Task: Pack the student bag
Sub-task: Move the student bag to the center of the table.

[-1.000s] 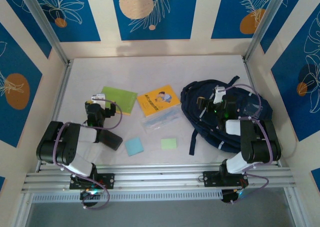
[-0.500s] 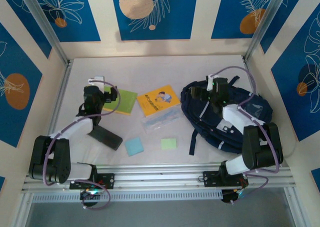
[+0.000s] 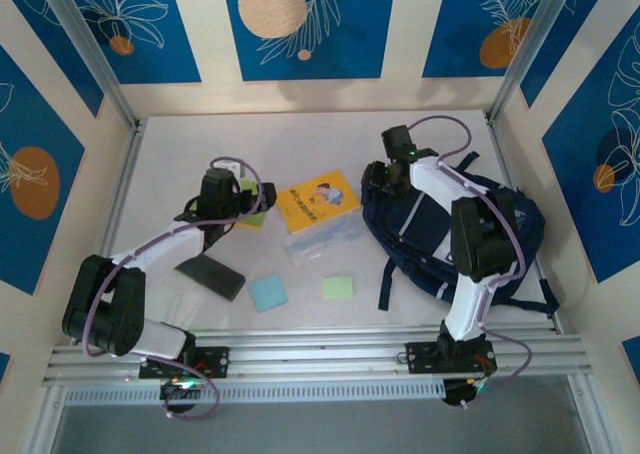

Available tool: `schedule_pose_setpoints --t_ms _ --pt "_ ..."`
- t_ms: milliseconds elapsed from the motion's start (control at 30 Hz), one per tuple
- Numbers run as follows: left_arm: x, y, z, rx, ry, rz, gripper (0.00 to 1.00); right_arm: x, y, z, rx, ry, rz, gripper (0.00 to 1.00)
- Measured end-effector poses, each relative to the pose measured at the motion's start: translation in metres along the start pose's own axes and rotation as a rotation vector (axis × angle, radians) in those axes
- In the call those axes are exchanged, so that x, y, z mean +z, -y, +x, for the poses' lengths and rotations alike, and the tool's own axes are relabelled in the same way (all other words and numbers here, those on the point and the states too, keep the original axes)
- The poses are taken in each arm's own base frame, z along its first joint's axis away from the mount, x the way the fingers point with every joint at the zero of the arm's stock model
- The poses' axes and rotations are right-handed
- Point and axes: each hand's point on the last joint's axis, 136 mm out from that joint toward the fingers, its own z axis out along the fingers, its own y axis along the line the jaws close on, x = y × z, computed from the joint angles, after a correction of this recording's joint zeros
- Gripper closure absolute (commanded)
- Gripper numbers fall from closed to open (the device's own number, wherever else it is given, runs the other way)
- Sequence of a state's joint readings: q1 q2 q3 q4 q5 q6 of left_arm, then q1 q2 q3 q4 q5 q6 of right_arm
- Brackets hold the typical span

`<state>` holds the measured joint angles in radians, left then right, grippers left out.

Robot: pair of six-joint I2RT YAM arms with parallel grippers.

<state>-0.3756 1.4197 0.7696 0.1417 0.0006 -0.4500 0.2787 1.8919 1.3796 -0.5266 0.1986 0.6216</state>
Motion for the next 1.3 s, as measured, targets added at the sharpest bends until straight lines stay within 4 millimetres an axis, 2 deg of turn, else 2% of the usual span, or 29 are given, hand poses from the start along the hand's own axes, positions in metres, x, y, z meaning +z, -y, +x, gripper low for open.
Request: schedule_pose_setpoints --t_ms 67,200,400,500,567,667,733,800,900,1000,1100,1167,1300 --pt "0.002 0.007 0.013 -0.010 -0.032 0.015 0.00 0.009 0.000 0.003 0.026 -0.025 0.017 0.53" --pt "0.007 0.013 0.032 -0.023 -0.088 0.028 0.00 0.020 -0.002 0.000 0.054 -0.043 0.041 1.00" --pt "0.008 0.010 0.041 -0.040 -0.117 0.018 0.00 0.015 -0.002 -0.005 0.027 -0.047 0.061 1.00" --pt "0.008 0.012 0.042 -0.043 -0.119 0.025 0.00 0.004 -0.010 -0.009 -0.024 -0.040 0.035 1.00" --pt "0.008 0.013 0.042 -0.044 -0.121 0.034 0.00 -0.007 -0.023 -0.013 -0.068 -0.034 0.005 1.00" --pt "0.006 0.017 0.042 -0.048 -0.115 0.057 0.00 -0.028 -0.058 -0.022 -0.147 -0.015 -0.072 1.00" --pt "0.002 0.019 0.043 -0.055 -0.109 0.080 0.00 -0.042 -0.094 -0.027 -0.209 0.002 -0.154 1.00" --pt "-0.004 0.021 0.045 -0.064 -0.101 0.101 0.00 -0.048 -0.133 -0.029 -0.272 0.014 -0.238 1.00" --pt "-0.012 0.024 0.049 -0.072 -0.094 0.134 0.00 -0.043 -0.186 -0.023 -0.362 0.020 -0.334 1.00" --pt "-0.016 0.025 0.054 -0.072 -0.098 0.154 0.00 -0.032 -0.210 -0.007 -0.416 -0.002 -0.368 1.00" --pt "-0.017 0.025 0.057 -0.073 -0.106 0.157 0.00 -0.031 -0.212 0.004 -0.436 -0.030 -0.364 1.00" --pt "-0.017 0.025 0.056 -0.079 -0.106 0.157 0.00 -0.036 -0.208 0.000 -0.437 -0.021 -0.360 1.00" --pt "-0.015 0.024 0.058 -0.093 -0.111 0.154 0.00 -0.064 -0.188 -0.010 -0.422 0.010 -0.353 1.00"
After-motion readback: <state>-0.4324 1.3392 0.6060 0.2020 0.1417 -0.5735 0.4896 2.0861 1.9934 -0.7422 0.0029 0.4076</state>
